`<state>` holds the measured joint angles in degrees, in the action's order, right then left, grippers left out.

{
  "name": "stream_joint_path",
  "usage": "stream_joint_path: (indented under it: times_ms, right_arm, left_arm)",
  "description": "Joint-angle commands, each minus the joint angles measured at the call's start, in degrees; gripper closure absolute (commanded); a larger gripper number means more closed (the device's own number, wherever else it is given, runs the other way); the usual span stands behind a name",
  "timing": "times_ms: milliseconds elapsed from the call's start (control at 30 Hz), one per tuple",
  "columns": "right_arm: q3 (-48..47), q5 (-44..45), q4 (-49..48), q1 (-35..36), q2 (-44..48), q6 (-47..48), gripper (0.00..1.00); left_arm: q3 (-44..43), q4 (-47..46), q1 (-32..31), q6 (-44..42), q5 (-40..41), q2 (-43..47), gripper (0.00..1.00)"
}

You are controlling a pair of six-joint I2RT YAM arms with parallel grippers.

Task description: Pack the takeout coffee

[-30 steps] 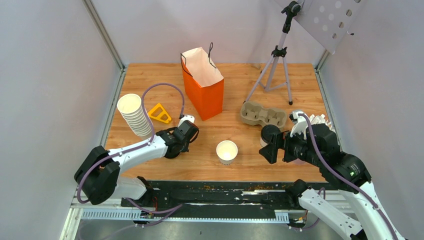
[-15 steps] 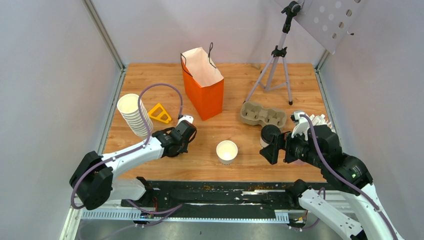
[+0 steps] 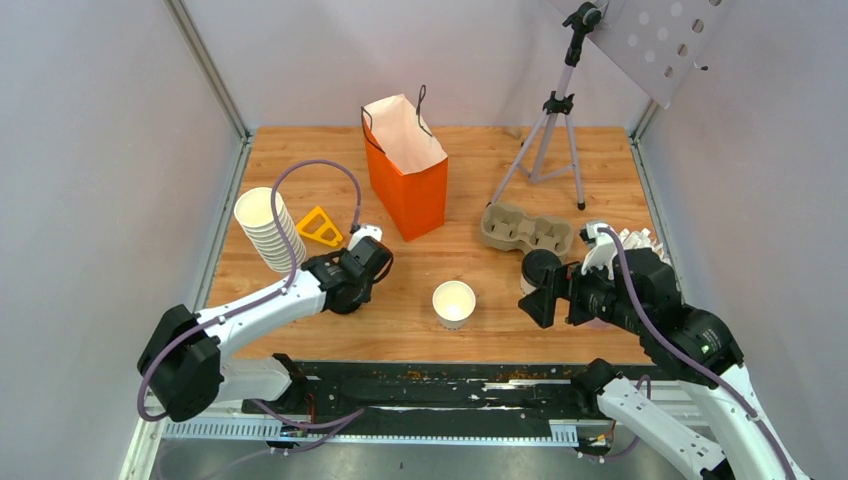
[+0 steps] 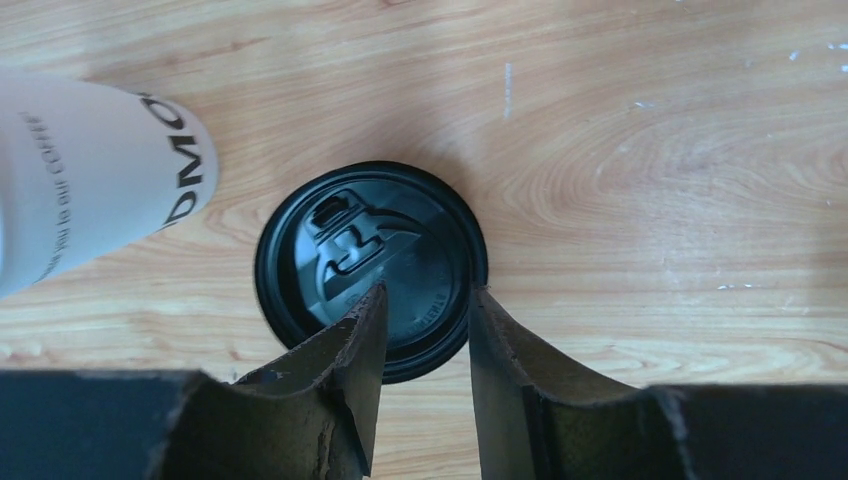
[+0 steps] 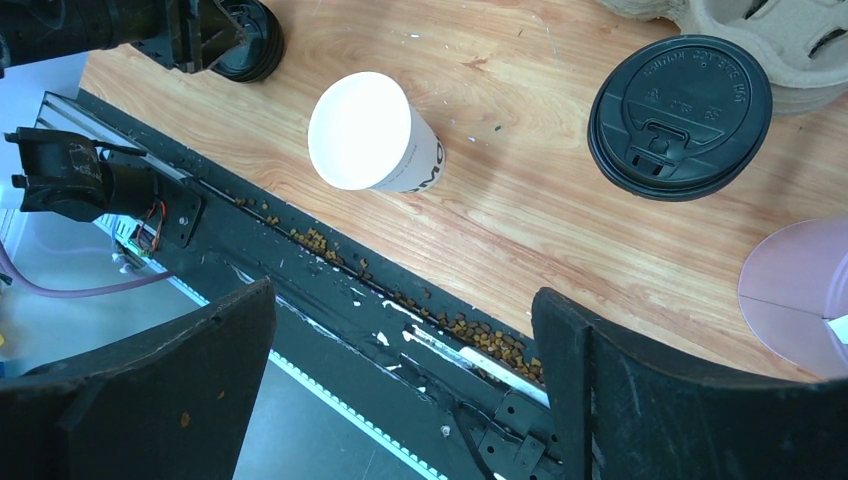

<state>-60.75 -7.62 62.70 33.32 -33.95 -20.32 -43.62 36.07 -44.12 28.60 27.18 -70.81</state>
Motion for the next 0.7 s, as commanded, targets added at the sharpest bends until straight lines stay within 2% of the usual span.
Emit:
stream_joint_path:
  times_ms: [0, 133, 333, 500, 667]
  right_arm:
    - [-0.92, -0.67, -2.02, 0.25, -0.89, -0.13, 0.01]
    - [0.11, -1.8, -2.79, 0.25, -0.94, 0.12, 0.01]
    - [1.37, -2.13, -2.93, 0.32, -0.96, 0.24, 0.01]
    - [0.31, -2.41, -2.91, 0.25, -1.17, 0.08, 0.01]
    - [-0.48, -2.55, -2.73, 0.28, -1.81, 0.3, 0.02]
  left_arm:
    - [-3.48, 5.26, 0.28, 4.12, 6.15, 2.44, 0.57]
    - [-2.31, 6.28, 0.35, 7.55, 9.21, 8.16, 0.59]
    - [4.01, 6.95, 1.16, 15.21, 13.92, 17.42, 0.61]
    - [9.08, 5.42, 4.16, 18.91, 12.25, 22.6, 0.57]
    - [11.85, 4.38, 5.51, 19.61, 11.13, 22.76, 0.57]
